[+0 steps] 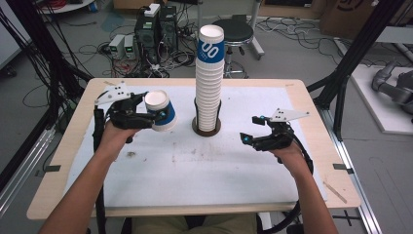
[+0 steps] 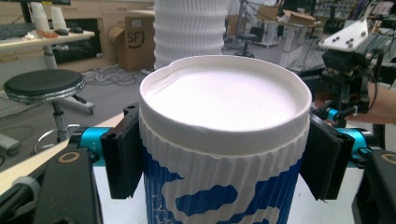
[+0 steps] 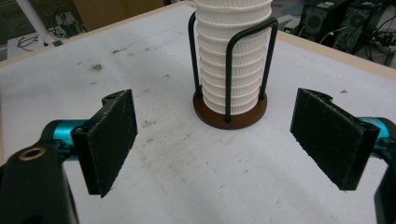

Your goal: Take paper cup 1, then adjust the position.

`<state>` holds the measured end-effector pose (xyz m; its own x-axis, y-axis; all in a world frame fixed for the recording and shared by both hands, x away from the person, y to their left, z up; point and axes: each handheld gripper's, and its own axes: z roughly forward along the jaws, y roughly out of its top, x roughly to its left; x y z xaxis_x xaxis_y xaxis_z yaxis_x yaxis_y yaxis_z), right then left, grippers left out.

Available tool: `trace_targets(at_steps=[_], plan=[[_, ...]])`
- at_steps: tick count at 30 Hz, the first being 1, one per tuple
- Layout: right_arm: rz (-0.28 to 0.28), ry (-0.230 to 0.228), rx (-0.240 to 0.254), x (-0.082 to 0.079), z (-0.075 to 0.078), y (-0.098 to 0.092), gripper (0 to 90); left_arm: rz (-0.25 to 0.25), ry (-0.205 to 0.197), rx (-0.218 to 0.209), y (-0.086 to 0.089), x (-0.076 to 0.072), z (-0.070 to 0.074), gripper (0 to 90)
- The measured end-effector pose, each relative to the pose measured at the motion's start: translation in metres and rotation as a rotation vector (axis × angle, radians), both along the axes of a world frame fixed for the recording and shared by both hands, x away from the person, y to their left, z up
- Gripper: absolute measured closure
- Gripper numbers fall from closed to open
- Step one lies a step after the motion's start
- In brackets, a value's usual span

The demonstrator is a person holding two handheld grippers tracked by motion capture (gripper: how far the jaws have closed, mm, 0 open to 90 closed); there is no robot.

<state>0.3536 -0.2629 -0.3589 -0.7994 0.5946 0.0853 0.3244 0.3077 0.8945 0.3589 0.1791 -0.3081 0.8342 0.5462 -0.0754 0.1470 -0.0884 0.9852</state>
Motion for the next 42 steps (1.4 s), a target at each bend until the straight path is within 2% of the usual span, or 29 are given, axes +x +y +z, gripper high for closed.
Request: trace_targets(at_steps=[5,6,12,16,19,21,24,28,30,31,32,34,42], plan=[[0.017,0.004,-0.002,-0.001,-0.001,0.005,14.9,-0.006,0.014,0.002,-0.003,-0.002,-0.008,26.6],[0.020,0.001,0.015,-0.001,-0.001,0.005,14.9,-0.007,0.015,0.005,-0.004,-0.002,-0.010,26.6],[0.010,0.001,0.046,-0.003,-0.002,0.007,14.9,-0.016,0.023,-0.008,-0.005,-0.003,-0.012,26.6],[0.015,-0.006,0.040,-0.004,-0.004,0.010,15.0,-0.017,0.031,0.003,-0.007,-0.003,-0.013,26.6],[0.022,-0.048,0.017,-0.005,-0.009,0.014,15.0,-0.026,0.034,0.003,-0.009,-0.003,-0.016,26.6],[0.023,-0.052,0.013,-0.006,-0.011,0.016,15.0,-0.033,0.036,0.008,-0.011,-0.004,-0.019,26.6],[0.054,-0.024,-0.007,-0.006,-0.015,0.024,15.0,-0.047,0.040,0.010,-0.016,-0.005,-0.023,26.7],[0.072,-0.036,-0.011,-0.009,-0.017,0.030,15.0,-0.060,0.042,0.012,-0.021,-0.006,-0.027,26.6],[0.104,0.005,0.008,-0.012,-0.018,0.035,15.0,-0.071,0.046,0.015,-0.026,-0.008,-0.030,26.6],[0.104,0.005,0.008,-0.012,-0.018,0.035,15.0,-0.076,0.047,0.013,-0.028,-0.008,-0.031,26.6],[0.127,0.025,0.031,-0.013,-0.018,0.036,15.0,-0.082,0.046,0.017,-0.030,-0.009,-0.031,26.6],[0.134,0.036,0.055,-0.014,-0.018,0.038,15.0,-0.092,0.049,0.020,-0.034,-0.009,-0.032,26.7],[0.200,0.020,0.082,-0.018,-0.018,0.052,15.0,-0.143,0.054,0.017,-0.053,-0.010,-0.033,26.6]])
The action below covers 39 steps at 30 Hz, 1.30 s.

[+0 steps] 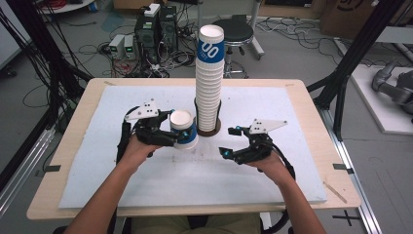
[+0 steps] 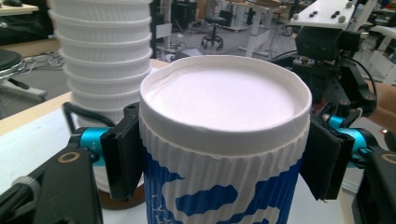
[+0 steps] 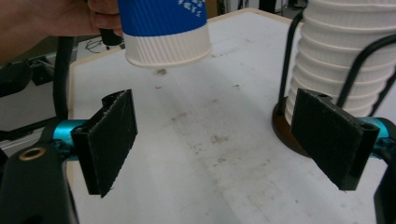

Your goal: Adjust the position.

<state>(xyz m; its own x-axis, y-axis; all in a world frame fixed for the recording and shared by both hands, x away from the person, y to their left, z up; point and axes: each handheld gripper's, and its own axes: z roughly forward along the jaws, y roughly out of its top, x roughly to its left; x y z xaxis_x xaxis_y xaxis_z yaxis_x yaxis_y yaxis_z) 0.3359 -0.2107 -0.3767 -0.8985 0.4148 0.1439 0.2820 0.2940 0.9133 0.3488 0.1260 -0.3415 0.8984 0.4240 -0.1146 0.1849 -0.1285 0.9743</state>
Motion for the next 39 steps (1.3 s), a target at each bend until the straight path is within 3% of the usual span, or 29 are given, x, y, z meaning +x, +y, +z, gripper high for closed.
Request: trace_targets(at_steps=[14,19,29,36,39], plan=[[0.079,-0.011,0.060,0.001,-0.002,0.027,15.0,-0.085,-0.006,0.004,-0.027,-0.001,0.002,26.8],[0.105,-0.009,0.078,0.001,-0.002,0.033,15.0,-0.107,-0.023,-0.007,-0.034,-0.004,0.002,26.9],[0.137,-0.010,0.111,0.003,-0.002,0.046,15.7,-0.161,-0.010,-0.033,-0.047,-0.007,0.000,27.0],[0.153,-0.033,0.085,0.002,-0.001,0.045,21.5,-0.185,-0.001,-0.027,-0.047,-0.006,0.000,27.5],[0.164,-0.042,0.047,0.001,0.001,0.045,25.4,-0.192,0.008,-0.014,-0.047,-0.006,-0.001,27.5]])
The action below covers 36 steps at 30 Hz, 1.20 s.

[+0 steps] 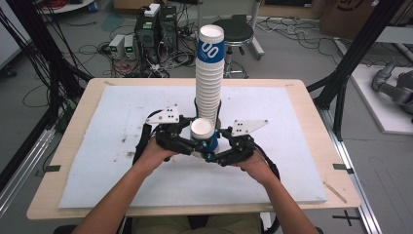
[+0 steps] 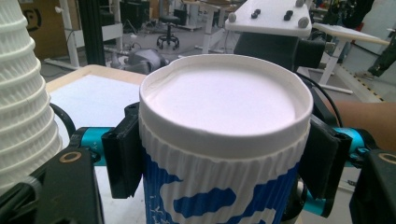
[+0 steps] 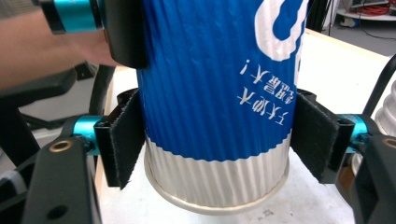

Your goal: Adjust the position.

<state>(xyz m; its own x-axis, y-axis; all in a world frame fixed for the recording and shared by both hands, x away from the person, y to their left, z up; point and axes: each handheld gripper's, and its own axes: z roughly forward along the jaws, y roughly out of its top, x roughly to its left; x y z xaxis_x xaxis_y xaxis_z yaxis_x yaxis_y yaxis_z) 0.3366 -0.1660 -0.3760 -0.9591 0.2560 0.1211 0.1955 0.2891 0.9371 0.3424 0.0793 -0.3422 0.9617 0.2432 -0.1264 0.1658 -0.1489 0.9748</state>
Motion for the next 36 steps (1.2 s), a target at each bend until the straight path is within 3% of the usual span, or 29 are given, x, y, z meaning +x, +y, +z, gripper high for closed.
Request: trace_targets(at_steps=[3,5,7,11,14,15,16,18,19,20,26,29,31,36], plan=[[0.005,0.001,-0.019,0.001,0.000,-0.001,26.4,0.002,0.028,0.006,0.000,0.001,-0.001,26.2],[0.005,0.002,-0.043,0.002,0.001,-0.002,26.6,0.007,0.032,0.018,-0.001,0.001,-0.002,15.2],[0.007,0.012,-0.049,0.002,0.001,-0.003,26.9,0.006,0.054,0.028,-0.001,0.001,-0.002,12.7],[0.004,0.020,-0.063,0.005,0.006,-0.010,27.1,0.013,0.050,0.044,0.004,0.000,0.000,12.7],[0.002,0.007,-0.103,0.006,0.011,-0.014,27.1,0.021,0.046,0.051,0.012,0.001,0.004,12.7],[0.008,0.008,-0.150,0.006,0.018,-0.018,27.1,0.020,0.045,0.058,0.015,0.002,0.006,12.6],[0.008,0.008,-0.150,0.006,0.018,-0.018,27.1,0.017,0.044,0.064,0.016,0.002,0.007,12.6],[0.015,-0.004,-0.210,0.006,0.024,-0.020,27.1,0.010,0.041,0.077,0.018,0.002,0.010,12.7],[0.015,-0.004,-0.210,0.006,0.024,-0.020,27.1,0.004,0.038,0.082,0.019,0.003,0.012,12.7],[0.021,-0.023,-0.263,0.007,0.027,-0.020,27.0,-0.006,0.036,0.086,0.019,0.003,0.013,12.7],[0.069,-0.038,-0.330,0.008,0.037,-0.011,26.8,-0.050,0.027,0.122,0.012,0.005,0.023,12.7],[0.094,-0.038,-0.344,0.008,0.039,-0.007,26.7,-0.082,0.031,0.161,0.007,0.006,0.026,12.7],[0.126,-0.053,-0.386,0.006,0.039,0.000,26.5,-0.099,0.037,0.186,0.004,0.007,0.026,12.9],[0.138,-0.048,-0.403,0.006,0.038,0.004,26.5,-0.116,0.053,0.229,0.002,0.010,0.023,13.6]])
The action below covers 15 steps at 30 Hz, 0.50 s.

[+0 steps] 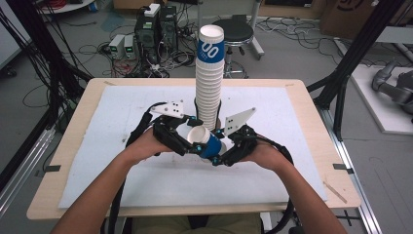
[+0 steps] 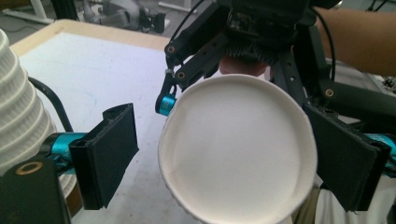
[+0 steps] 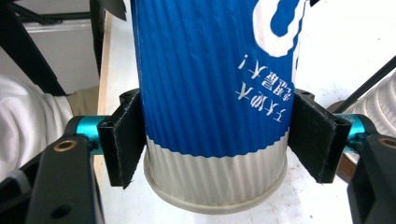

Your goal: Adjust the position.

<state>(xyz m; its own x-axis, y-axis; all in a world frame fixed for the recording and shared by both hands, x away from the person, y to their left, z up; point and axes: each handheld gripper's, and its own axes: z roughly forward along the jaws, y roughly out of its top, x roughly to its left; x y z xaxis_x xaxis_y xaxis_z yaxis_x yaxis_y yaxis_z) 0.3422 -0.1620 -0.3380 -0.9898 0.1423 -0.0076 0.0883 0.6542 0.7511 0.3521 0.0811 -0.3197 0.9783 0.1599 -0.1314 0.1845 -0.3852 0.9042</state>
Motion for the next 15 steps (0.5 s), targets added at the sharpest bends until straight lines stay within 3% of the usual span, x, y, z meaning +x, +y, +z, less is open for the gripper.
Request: trace_targets(at_steps=[5,8,15], plan=[[0.015,-0.013,-0.022,-0.0008,-0.0019,0.0030,26.5,-0.040,0.026,0.018,-0.0009,0.0021,-0.0032,18.9],[0.020,-0.015,-0.021,-0.0005,-0.0019,0.0033,26.5,-0.070,0.028,0.029,-0.0015,0.0015,-0.0043,27.5],[0.026,-0.009,-0.024,-0.0007,-0.0025,0.0024,26.6,-0.082,0.029,0.020,0.0012,0.0028,-0.0067,29.1]])
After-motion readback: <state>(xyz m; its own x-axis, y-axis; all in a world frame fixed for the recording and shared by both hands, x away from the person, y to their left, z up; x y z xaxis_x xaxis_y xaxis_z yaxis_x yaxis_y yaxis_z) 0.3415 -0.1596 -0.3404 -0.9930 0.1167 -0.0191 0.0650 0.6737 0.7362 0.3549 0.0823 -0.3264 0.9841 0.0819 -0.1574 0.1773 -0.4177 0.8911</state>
